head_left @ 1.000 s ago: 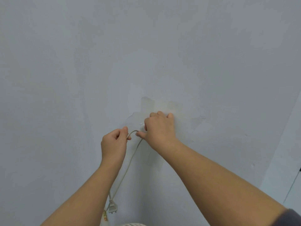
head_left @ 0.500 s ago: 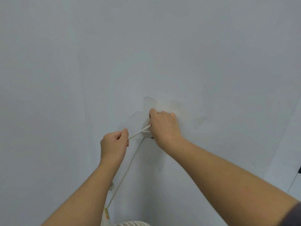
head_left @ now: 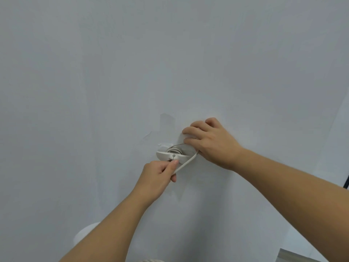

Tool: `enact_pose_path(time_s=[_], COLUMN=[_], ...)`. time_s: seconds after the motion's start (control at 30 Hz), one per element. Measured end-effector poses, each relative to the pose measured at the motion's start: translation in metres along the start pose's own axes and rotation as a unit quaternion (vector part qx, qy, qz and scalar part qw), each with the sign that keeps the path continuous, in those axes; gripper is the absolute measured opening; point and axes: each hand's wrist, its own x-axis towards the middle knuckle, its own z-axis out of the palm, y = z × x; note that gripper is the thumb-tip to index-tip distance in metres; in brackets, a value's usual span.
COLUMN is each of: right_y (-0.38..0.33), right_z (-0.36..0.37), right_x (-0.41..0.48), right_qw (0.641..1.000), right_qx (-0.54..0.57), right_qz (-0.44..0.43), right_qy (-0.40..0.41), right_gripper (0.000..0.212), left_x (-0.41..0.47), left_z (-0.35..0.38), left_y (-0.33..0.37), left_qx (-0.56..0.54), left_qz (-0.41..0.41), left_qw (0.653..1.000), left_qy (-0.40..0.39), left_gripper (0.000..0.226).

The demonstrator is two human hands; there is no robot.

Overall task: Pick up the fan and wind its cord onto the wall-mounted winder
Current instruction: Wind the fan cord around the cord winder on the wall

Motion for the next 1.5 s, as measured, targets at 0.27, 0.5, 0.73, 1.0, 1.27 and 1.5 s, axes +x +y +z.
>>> enact_pose_path(time_s=[0.27, 0.5, 0.73, 1.0, 1.27, 1.5], right_y=[0.012, 0.013, 0.014, 0.012, 0.011, 0.011], right_z=[0.004, 0.010, 0.008, 0.004, 0.005, 0.004], right_x=[-0.006, -0.008, -0.009, -0.008, -0.008, -0.008], right_qw=[0.996, 0.994, 0.990, 0.990, 0.989, 0.989], right_qx=[0.020, 0.021, 0.026, 0.034, 0.042, 0.049], right_qz=[-0.084, -0.103, -0.117, -0.105, -0.098, -0.091], right_qy=[-0.017, -0.033, -0.079, -0.088, -0.098, -0.103], right_gripper=[0.027, 0.029, 0.044, 0.044, 0.042, 0.041], left_x=[0.002, 0.003, 0.004, 0.008, 0.013, 0.016], left_z=[0.008, 0.013, 0.015, 0.012, 0.004, -0.001], left_y=[-0.002, -0.005, -0.003, 0.003, -0.008, -0.019], left_qx=[0.016, 0.096, 0.224, 0.427, 0.574, 0.608], left_qz=[0.029, 0.048, 0.069, 0.095, 0.058, 0.007], left_qw=[0.999, 0.990, 0.957, 0.884, 0.805, 0.788], left_qy=[-0.012, -0.094, -0.168, -0.166, -0.138, -0.091], left_gripper=[0.044, 0.040, 0.031, 0.037, 0.040, 0.038])
